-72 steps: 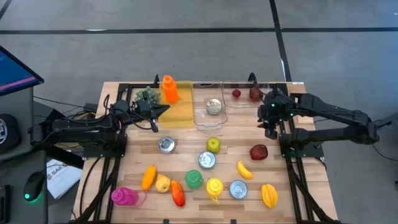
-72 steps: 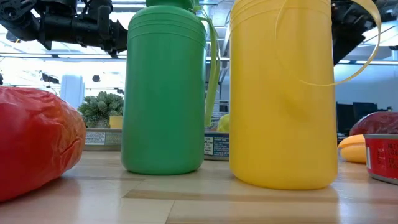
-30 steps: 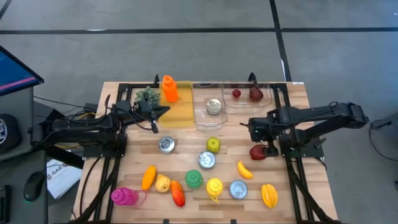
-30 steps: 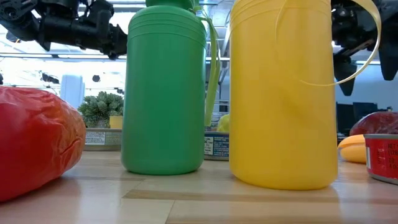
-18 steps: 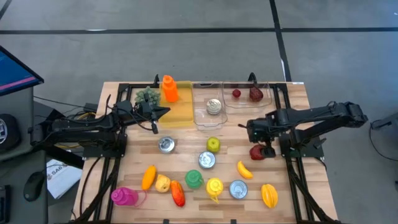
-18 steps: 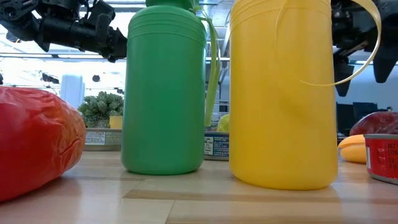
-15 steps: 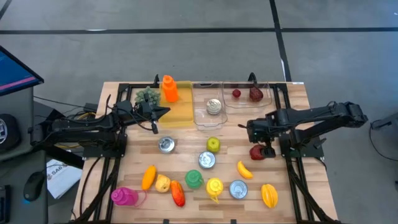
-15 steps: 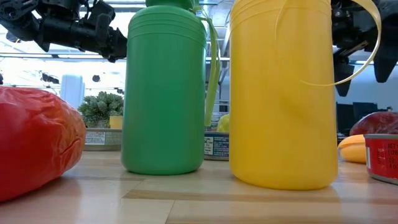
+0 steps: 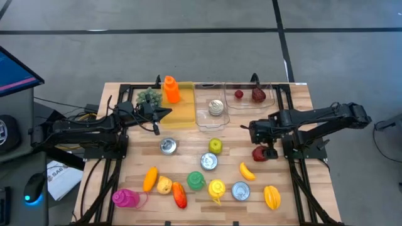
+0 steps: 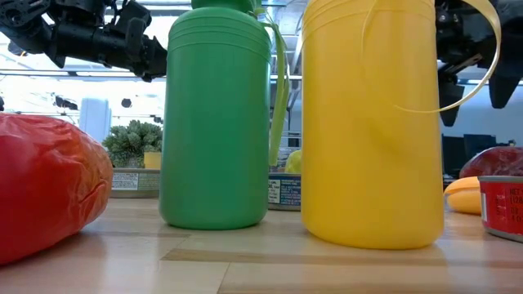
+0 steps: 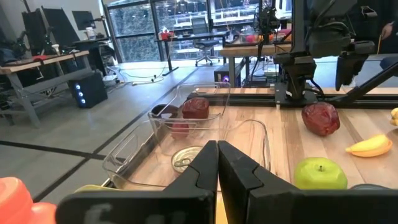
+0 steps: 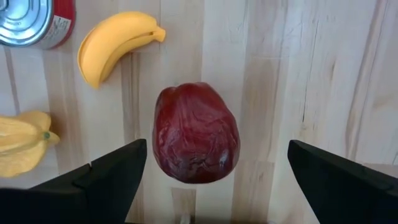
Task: Pick & Place Food Item
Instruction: Put the red apple into the right transparent bin
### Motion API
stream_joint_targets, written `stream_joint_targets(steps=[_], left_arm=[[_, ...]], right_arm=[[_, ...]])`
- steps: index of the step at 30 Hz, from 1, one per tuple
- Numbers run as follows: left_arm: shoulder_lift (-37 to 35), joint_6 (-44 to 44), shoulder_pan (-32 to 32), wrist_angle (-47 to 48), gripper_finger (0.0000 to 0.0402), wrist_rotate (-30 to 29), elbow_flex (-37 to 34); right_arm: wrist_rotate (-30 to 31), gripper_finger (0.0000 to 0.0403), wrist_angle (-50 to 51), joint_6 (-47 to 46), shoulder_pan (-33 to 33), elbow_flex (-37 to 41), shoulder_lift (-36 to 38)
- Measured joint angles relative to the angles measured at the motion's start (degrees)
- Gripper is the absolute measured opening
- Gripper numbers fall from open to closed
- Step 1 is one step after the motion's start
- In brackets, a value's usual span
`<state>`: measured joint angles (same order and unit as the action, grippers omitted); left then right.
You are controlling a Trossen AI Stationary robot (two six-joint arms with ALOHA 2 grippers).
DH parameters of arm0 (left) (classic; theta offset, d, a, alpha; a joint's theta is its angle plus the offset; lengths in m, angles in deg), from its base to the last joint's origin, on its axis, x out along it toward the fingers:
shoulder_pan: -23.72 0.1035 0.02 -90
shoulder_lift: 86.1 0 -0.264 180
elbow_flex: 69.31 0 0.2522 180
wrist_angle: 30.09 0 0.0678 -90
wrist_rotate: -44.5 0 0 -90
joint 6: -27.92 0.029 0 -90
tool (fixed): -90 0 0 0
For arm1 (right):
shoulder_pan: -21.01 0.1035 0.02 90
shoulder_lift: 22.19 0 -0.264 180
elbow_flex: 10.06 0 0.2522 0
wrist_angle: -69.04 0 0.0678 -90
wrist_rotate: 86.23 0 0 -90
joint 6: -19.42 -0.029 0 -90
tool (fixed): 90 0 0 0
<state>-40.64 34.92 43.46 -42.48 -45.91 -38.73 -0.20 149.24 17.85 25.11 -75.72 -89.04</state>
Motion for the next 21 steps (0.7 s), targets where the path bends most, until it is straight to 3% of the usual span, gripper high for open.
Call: stream_joint_targets(steps=[9,21], left_arm=[[0.01,0.0,-0.02,-0.04,0.0001,0.0,0.0],[-0.01,0.0,-0.02,0.05,0.0001,0.02,0.0]], right_arm=[[0.0,0.0385,-2.15,-1.27,-0.02,0.46,0.02],[-0.64,0.0385,-8.48,-4.35,0.04,9.19,0.11]])
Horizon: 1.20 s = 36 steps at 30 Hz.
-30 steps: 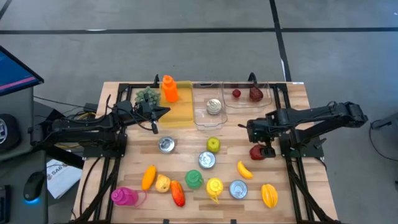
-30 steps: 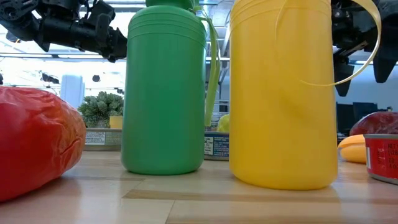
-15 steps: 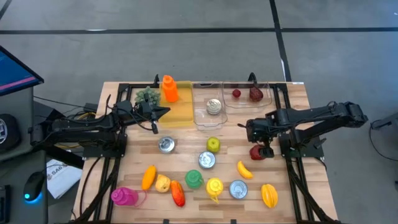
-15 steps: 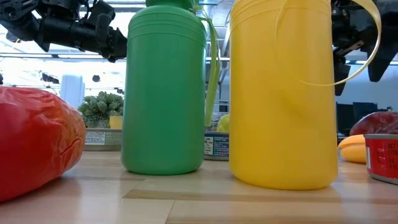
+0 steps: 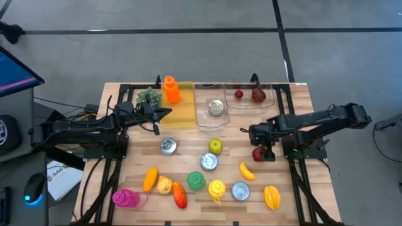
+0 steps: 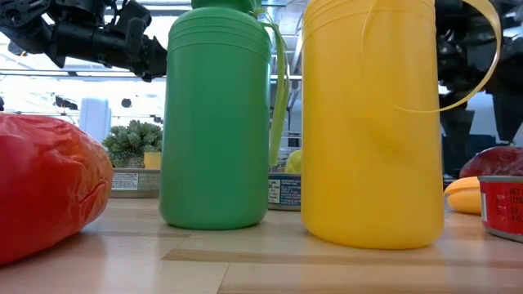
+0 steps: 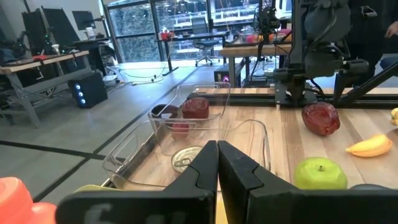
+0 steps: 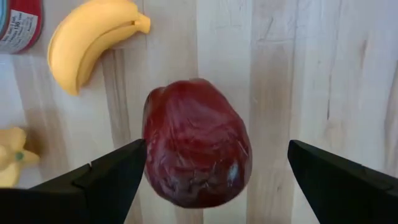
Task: Pick & Place Food Item
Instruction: Put the red apple into the right transparent bin
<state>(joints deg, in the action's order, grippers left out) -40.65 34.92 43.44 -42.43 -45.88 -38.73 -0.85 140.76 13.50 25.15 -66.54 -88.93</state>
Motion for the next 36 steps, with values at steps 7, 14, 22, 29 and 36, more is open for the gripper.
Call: stream_joint_targets(steps=[7,14,22,29,36], left_arm=[[0.01,0.0,0.02,0.07,0.0001,-0.02,0.0],[0.02,0.0,0.02,0.17,0.0001,0.0,0.0],[0.02,0.0,0.0,0.19,0.0001,-0.02,0.0],[0.0,0.0,0.02,0.22,0.0001,0.0,0.0],[0.0,0.0,0.01,0.25,0.0001,0.0,0.0]], right_arm=[[-1.81,0.0385,-3.24,-0.19,0.21,1.73,-0.11],[-6.02,0.0385,-3.01,-4.27,0.35,1.83,-0.15],[-6.02,0.0385,-3.35,-9.2,0.37,3.18,-4.11],[-6.72,0.038,-3.84,-9.19,0.35,4.78,-13.74],[-13.57,0.0331,-6.3,-7.74,0.35,4.73,-17.61]])
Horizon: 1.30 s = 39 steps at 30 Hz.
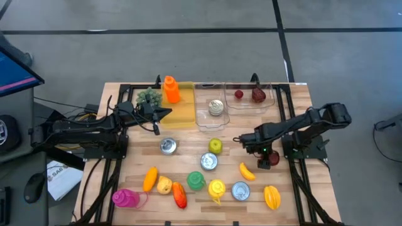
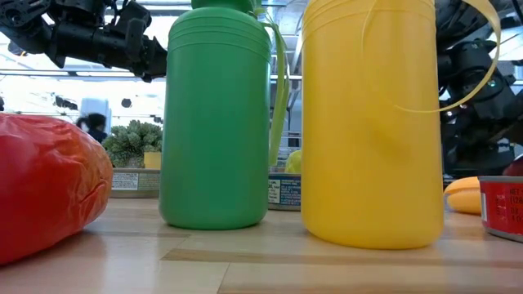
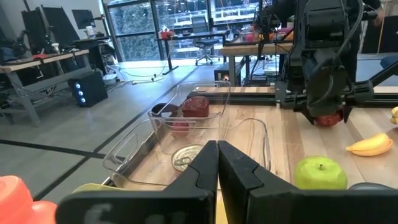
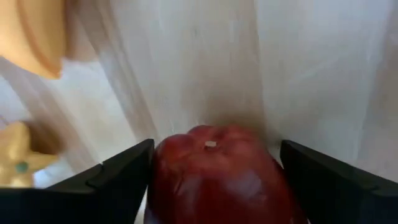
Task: Pick & Place Food Item
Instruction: Put the red apple into the right transparent bin
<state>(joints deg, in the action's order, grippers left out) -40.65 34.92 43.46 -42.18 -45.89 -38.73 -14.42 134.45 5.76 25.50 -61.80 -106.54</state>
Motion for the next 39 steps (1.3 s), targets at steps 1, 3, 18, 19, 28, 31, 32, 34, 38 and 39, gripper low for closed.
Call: stream_joint_targets(steps=[1,3,18,19,28,31,32,34,38,39], left_arm=[[0.0,0.0,-0.01,0.06,0.0001,0.0,0.0],[0.01,0.0,-0.01,0.03,0.0001,0.0,0.0],[0.0,0.0,0.0,0.07,0.0001,0.0,0.0],[0.0,0.0,0.0,0.09,0.0001,-0.01,0.01],[0.0,0.0,0.0,0.09,0.0001,0.0,0.0],[0.0,0.0,0.0,0.09,0.0001,0.0,0.01],[0.0,0.0,0.0,0.09,0.0001,0.0,0.0],[0.0,0.0,-0.01,0.09,0.0001,-0.01,0.0],[0.0,0.0,-0.02,0.11,0.0001,0.0,0.0],[0.0,0.0,-0.02,0.09,0.0001,0.0,0.02]], right_arm=[[-0.01,0.032,0.14,0.0,0.0,0.0,-0.12],[-0.01,0.0301,0.4,0.07,-0.02,0.0,-0.03],[0.37,0.0291,0.66,-3.97,-0.02,-1.56,10.2],[0.47,0.0291,0.62,-3.97,-0.02,-2.26,11.1],[9.33,0.0291,2.14,-4.34,-1.15,-9.87,17.81],[13.35,0.0291,2.02,-1.93,-2.13,-12.26,19.94],[14.87,0.0291,1.85,-1.01,-2.48,-12.99,20.61],[18.03,0.0291,1.65,0.99,-3.37,-14.67,21.71],[24.52,0.0291,0.98,4.93,-5.41,-17.83,23.32],[26.24,0.0291,0.31,5.92,-5.94,-18.48,23.65]])
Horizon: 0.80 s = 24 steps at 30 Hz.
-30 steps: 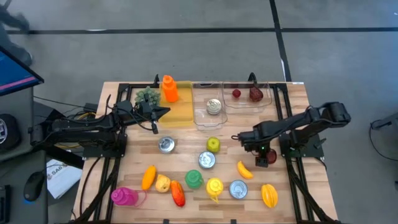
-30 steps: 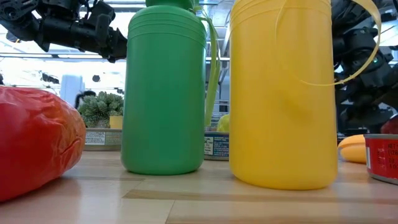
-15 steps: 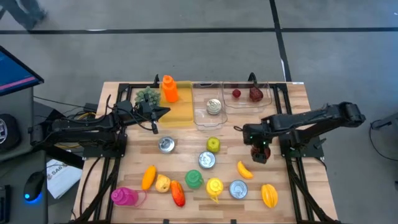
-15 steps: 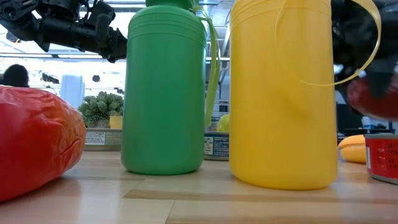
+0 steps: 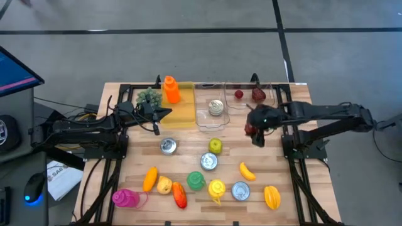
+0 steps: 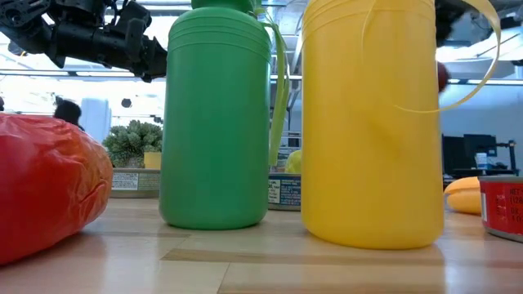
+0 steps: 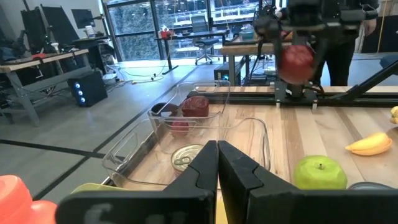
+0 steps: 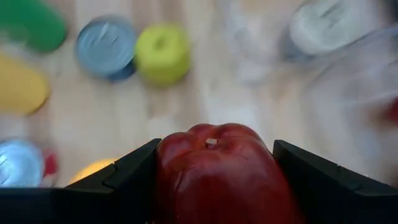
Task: Pick & Place Food Item
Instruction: Put the red apple into the right transparent bin
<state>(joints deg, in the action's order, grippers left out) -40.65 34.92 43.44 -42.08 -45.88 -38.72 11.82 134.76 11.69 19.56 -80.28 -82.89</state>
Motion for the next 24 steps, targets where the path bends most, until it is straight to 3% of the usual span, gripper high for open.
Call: stream_joint_targets(steps=[7,16,24], left_arm=[[0.0,0.04,0.01,-0.04,0.0001,-0.02,-0.02],[0.01,0.15,0.02,-0.02,0.0001,-0.01,-0.02],[0.0,0.17,0.02,-0.13,0.0001,-0.01,-0.01]], right_arm=[[8.38,0.029,-8.04,9.54,-4.11,-2.28,0.4],[9.37,0.029,-18.83,22.02,-12.76,-2.28,0.38],[9.35,0.029,-22.94,27.36,-23.15,-2.26,0.36]])
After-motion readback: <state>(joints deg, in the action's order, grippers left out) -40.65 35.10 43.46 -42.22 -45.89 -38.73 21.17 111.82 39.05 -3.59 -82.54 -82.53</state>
